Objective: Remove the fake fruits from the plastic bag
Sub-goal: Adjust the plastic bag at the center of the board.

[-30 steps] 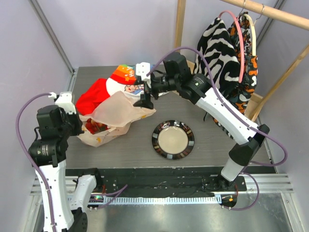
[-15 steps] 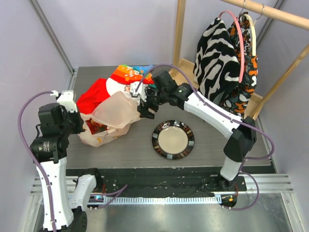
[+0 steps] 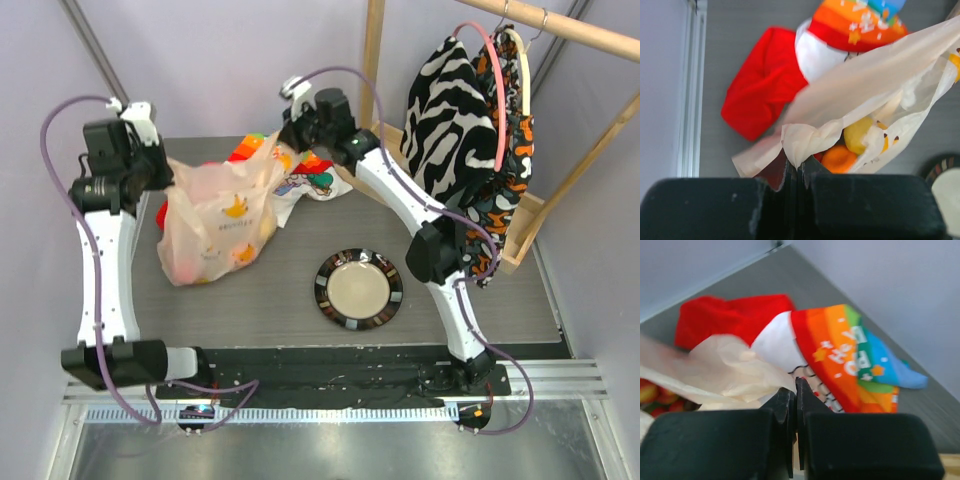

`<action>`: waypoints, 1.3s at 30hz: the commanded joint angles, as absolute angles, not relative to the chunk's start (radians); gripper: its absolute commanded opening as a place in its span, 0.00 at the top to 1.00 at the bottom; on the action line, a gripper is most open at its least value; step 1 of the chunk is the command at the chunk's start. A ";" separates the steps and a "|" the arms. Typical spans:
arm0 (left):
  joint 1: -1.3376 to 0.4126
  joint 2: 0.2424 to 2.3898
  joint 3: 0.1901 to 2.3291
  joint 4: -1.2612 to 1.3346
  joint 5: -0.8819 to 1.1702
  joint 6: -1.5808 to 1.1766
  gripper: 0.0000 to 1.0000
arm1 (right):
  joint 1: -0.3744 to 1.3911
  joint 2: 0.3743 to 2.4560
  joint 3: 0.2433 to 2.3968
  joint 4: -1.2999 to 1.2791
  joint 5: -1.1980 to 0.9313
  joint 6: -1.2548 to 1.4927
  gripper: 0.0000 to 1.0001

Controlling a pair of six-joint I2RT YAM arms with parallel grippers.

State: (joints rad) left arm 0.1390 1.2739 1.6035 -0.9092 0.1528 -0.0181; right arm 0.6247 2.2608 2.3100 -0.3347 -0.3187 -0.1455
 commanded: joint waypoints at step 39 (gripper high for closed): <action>0.150 1.060 1.255 -0.818 0.488 -0.426 1.00 | 0.692 1.508 1.709 -0.586 -0.563 -0.279 0.44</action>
State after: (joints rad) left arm 0.1402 1.0328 1.2079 -0.9077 0.4511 -0.3393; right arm 0.5755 1.5108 1.7500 -0.4725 -0.4831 -0.1326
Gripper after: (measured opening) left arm 0.026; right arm 0.625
